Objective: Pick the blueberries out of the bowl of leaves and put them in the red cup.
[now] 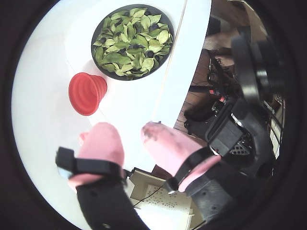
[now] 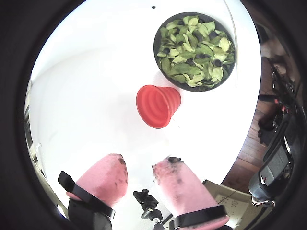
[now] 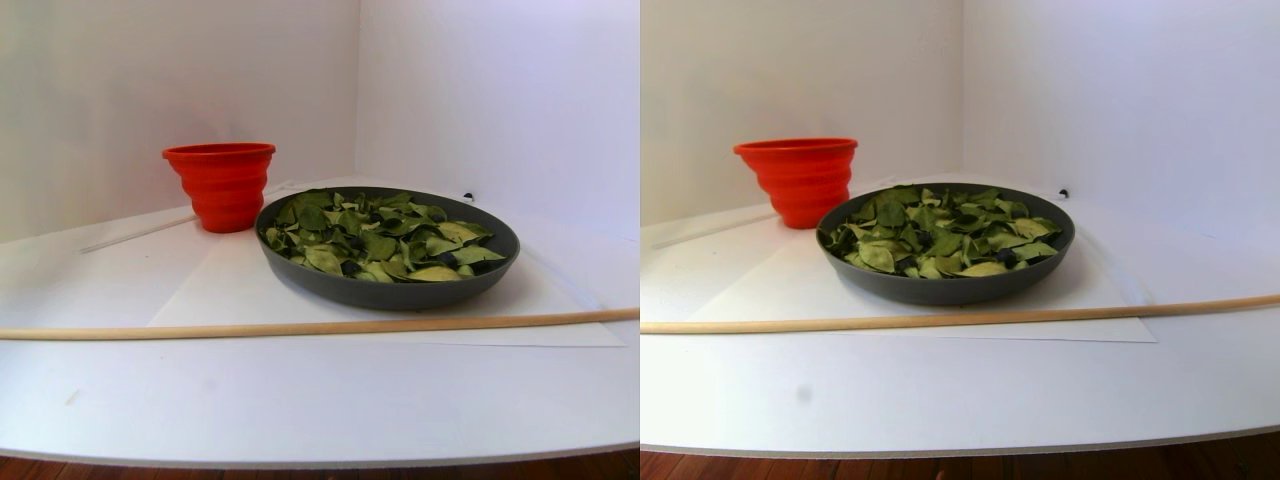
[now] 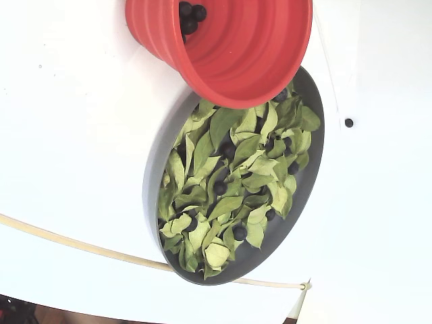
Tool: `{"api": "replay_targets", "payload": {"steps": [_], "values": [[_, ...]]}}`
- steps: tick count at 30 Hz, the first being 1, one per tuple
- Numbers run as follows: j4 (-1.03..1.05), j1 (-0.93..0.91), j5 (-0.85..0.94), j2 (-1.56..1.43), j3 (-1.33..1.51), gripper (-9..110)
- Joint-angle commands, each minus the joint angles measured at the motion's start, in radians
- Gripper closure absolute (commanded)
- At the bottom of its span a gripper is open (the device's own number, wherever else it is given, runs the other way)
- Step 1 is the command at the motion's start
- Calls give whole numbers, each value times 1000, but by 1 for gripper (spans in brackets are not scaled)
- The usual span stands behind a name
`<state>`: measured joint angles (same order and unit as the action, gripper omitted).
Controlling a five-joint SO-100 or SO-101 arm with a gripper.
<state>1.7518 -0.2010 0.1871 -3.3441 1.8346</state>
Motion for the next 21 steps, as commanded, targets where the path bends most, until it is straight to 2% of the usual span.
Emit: {"api": "replay_targets", "payload": {"steps": [1,4,8,21], "values": [[-52,-11,35,23,-127,91],[-95,-14,89,187,-314,90],[-140,3,169,153,-144,90],[-170,74,531,172,91,90]]}}
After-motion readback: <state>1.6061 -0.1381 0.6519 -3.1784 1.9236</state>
